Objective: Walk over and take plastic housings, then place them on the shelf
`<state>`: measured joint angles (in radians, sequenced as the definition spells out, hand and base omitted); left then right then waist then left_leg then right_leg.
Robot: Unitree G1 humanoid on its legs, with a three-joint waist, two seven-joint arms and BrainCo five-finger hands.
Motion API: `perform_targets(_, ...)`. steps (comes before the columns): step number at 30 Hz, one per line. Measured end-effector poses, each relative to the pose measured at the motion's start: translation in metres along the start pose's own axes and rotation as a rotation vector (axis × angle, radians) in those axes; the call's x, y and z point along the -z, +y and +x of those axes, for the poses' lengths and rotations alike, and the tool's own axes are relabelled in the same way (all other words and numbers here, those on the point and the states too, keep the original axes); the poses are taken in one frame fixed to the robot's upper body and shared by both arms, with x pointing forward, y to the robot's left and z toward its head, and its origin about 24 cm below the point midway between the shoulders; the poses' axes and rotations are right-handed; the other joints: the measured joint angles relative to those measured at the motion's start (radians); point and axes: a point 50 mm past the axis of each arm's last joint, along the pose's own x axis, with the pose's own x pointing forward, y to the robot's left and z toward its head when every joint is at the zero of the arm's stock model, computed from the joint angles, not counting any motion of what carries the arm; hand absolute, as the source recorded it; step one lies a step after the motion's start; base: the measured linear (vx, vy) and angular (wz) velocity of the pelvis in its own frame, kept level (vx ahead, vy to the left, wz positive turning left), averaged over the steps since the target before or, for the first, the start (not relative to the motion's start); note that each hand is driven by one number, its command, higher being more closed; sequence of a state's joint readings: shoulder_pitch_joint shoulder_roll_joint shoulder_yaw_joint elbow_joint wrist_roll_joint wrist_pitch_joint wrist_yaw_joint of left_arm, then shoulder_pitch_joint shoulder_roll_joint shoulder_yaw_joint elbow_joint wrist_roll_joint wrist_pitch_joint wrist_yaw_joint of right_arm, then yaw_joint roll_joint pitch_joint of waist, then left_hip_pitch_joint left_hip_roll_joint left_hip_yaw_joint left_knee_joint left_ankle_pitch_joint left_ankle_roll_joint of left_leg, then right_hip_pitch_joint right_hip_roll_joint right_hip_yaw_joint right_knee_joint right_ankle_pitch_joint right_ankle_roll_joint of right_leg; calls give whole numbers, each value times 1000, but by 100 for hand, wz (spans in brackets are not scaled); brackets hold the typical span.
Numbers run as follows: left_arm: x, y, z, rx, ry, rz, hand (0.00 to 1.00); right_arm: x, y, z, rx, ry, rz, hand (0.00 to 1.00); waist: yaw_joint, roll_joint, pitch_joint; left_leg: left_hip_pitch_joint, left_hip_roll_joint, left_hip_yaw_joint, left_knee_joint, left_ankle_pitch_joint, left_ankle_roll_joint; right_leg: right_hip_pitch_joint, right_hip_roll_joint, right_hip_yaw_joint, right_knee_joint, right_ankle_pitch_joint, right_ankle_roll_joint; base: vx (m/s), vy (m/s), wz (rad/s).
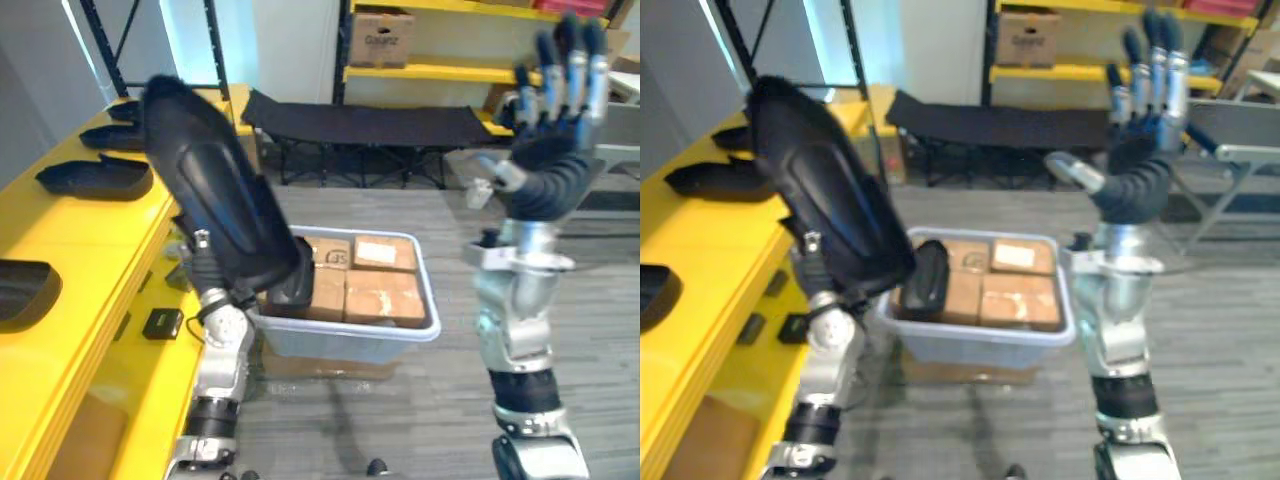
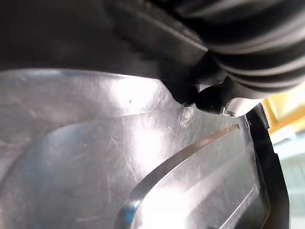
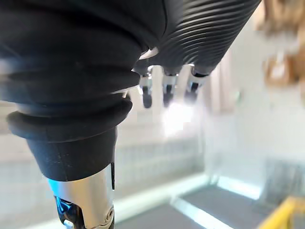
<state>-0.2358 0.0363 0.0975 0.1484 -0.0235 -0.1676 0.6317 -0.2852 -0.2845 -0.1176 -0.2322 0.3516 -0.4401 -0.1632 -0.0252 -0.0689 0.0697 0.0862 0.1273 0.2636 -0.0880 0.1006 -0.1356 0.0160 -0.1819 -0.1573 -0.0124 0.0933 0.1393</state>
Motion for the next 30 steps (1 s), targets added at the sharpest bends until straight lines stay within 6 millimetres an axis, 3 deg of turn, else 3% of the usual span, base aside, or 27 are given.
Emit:
perform_targets(3, -5, 10, -1, -32, -47, -29, 100, 7, -27, -23, 112, 101, -39, 0, -12, 2, -4, -1, 0, 10, 0, -1, -2, -7, 1, 10, -1, 1, 1, 16, 8, -12)
perform_targets(5, -17, 21, -5, -52, -113, -73, 100, 16, -54, -57, 239, 223, -78, 0, -26, 8, -8, -4, -1, 22, 0, -6, -1, -17, 2, 27, -4, 2, 3, 39, 8, -18)
perform_targets(7, -29, 31, -13, -45, -175, -105, 100, 28, -78, -104, 378, 417, -90, 0, -47, 18, -14, -4, 0, 24, 0, -10, 0, -18, 2, 28, -5, 0, 6, 46, 6, -5)
perform_targets(8, -30, 32, -14, -43, -181, -107, 100, 28, -81, -111, 396, 438, -92, 0, -47, 19, -15, -4, 0, 24, 0, -11, 0, -19, 2, 28, -5, 0, 7, 30, 5, -4)
perform_targets(9, -33, 35, -19, -28, -196, -114, 100, 30, -88, -133, 465, 507, -99, 0, -49, 28, -19, -7, 0, 26, 0, -14, -2, -22, 2, 29, -4, -1, 9, 0, 0, 0)
perform_targets(11, -35, 43, -26, -13, -204, -122, 100, 30, -93, -158, 526, 584, -117, 0, -51, 40, -27, -12, 0, 28, 1, -19, -4, -29, 2, 32, -3, -4, 11, 31, 7, -2)
perform_targets(15, -26, 58, -44, -1, -155, -132, 100, 40, -93, -187, 601, 699, -115, 0, -42, 42, -18, -19, 1, 20, 5, -25, -1, -37, 2, 30, 14, -17, 7, 0, 2, 4)
perform_targets(19, -22, 70, -53, -4, -122, -132, 100, 46, -84, -195, 597, 739, -104, 0, -27, 27, 28, -56, 0, -9, 50, -42, 4, -61, -8, 19, 68, -46, 8, -29, 10, 19)
perform_targets(20, -23, 71, -53, -1, -126, -131, 100, 46, -84, -194, 581, 737, -117, 0, -11, 23, 50, -73, 2, -12, 80, -54, 5, -70, -11, 20, 81, -49, 8, -24, 10, 15)
perform_targets(23, -28, 78, -57, -15, -149, -128, 100, 48, -81, -191, 566, 735, -109, 0, 7, 29, 71, -108, 2, -46, 120, -70, 8, -66, -16, -8, 80, -51, 11, -11, 5, 23)
perform_targets(25, -36, 83, -56, -52, -187, -122, 100, 52, -78, -183, 530, 723, -98, 0, 14, 33, 78, -131, 3, -64, 150, -79, 4, -64, -19, -27, 83, -53, 13, 13, 4, 30)
perform_targets(28, -44, 97, -51, -152, -238, -101, 100, 59, -72, -155, 447, 659, -76, 0, 23, 53, 116, -175, 6, -114, 253, -126, 10, -49, -29, -65, 125, -74, 9, 0, 14, 34)
perform_targets(30, -48, 112, -50, -228, -269, -48, 100, 62, -67, -143, 391, 639, -64, 0, 46, 65, 123, -201, 7, -144, 306, -153, 11, -43, -35, -92, 154, -96, 11, -3, 9, 47)
